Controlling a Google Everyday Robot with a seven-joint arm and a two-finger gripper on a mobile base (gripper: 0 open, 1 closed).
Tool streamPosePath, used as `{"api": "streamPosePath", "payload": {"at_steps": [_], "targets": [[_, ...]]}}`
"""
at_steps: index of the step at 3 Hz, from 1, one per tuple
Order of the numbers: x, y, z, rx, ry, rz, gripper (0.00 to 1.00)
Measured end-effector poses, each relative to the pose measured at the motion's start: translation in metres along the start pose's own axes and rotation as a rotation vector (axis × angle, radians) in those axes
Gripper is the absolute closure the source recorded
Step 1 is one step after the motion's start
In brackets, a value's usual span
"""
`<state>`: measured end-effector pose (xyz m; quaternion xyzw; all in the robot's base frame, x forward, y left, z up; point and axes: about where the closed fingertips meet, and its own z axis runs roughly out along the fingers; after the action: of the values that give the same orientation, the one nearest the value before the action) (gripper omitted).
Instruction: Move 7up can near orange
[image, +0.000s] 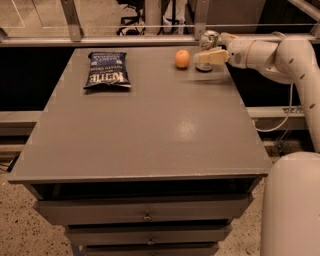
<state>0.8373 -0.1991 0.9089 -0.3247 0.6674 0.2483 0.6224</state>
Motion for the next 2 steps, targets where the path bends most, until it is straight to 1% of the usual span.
{"api": "streamPosePath", "payload": {"at_steps": [1,2], "targets": [[0.001,0.000,0.000,0.000,0.001,0.000,0.00],[-0.011,0.007,-0.024,-0.022,-0.003,-0.027,0.00]]}}
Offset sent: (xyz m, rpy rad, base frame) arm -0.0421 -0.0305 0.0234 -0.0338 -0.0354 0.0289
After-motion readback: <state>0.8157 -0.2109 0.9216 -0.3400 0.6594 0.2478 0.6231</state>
